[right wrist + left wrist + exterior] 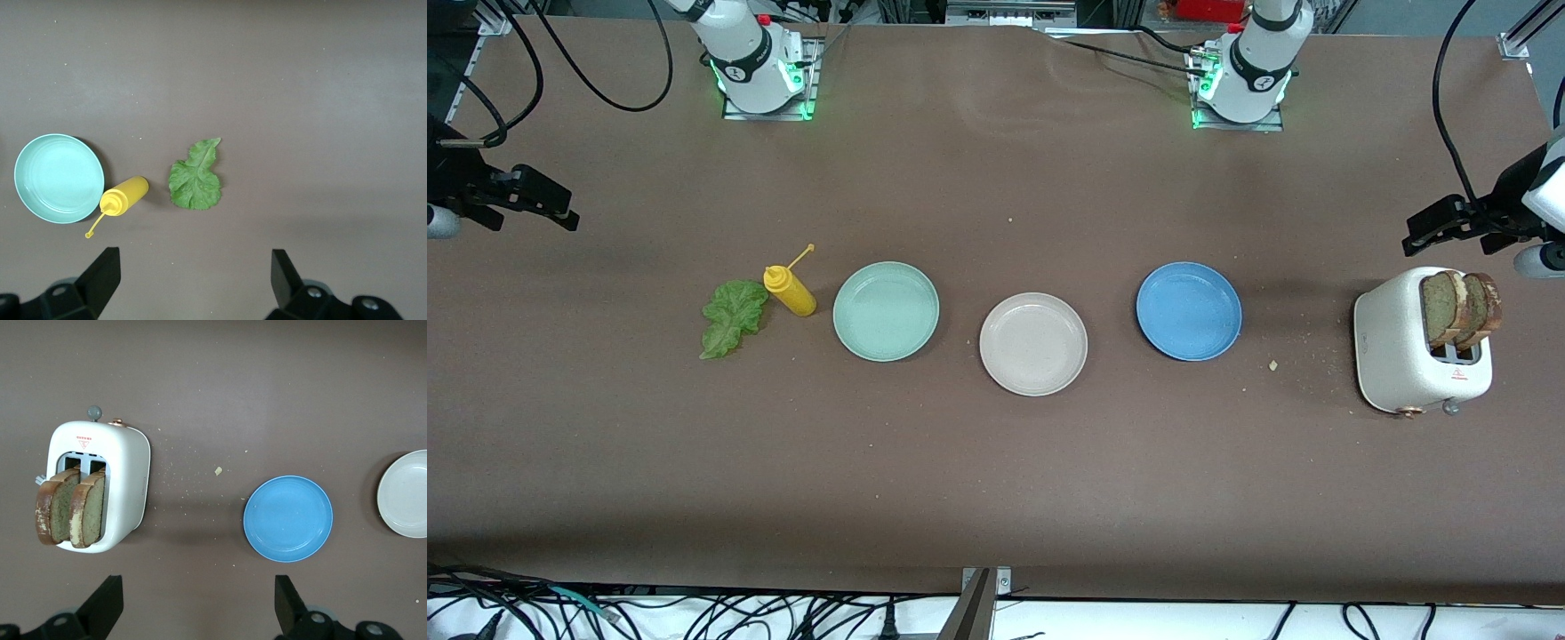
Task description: Make sandwich in beige plate with both arms
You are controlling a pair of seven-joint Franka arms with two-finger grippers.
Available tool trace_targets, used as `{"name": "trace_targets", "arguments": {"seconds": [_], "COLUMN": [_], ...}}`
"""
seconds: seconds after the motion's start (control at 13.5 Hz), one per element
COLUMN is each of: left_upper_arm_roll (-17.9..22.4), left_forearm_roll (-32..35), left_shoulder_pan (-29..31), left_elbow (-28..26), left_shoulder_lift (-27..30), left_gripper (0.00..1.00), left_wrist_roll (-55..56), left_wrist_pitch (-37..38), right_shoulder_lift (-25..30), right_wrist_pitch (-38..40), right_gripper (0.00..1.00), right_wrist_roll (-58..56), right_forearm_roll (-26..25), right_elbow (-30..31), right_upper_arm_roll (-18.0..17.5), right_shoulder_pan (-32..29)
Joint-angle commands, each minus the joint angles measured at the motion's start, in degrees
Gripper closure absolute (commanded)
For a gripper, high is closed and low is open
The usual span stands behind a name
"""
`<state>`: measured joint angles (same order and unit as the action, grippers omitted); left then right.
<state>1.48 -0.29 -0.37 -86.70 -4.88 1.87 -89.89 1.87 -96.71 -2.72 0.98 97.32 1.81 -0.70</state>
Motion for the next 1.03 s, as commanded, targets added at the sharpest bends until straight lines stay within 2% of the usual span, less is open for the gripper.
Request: {"name": "trace_targets", "arguments": {"seconds": [0.0, 0.96], "left_upper_arm_roll": [0.1, 0.1], "left_forearm_roll": [-0.8, -0.8], "left_shoulder_pan": [0.0, 0.0], "left_elbow": [0.3, -0.1], "left_shoulder_lift": [0.0, 0.0], "left_gripper": [0.00, 0.00], "left_wrist_roll": [-1.3, -1.3], "left_wrist_pitch": [-0.5, -1.1], "right_shoulder_lift": [0.1, 0.2], "right_wrist_pitch": [0.3, 1.0], "right_gripper": [0.00, 0.00], "right_wrist_roll": [0.3, 0.3], "right_forearm_roll": [-0.2, -0.1], "right_elbow": [-0.7, -0.8], "right_upper_arm_roll": [-0.2, -0.2], "right_shoulder_pan": [-0.4, -0.4]}}
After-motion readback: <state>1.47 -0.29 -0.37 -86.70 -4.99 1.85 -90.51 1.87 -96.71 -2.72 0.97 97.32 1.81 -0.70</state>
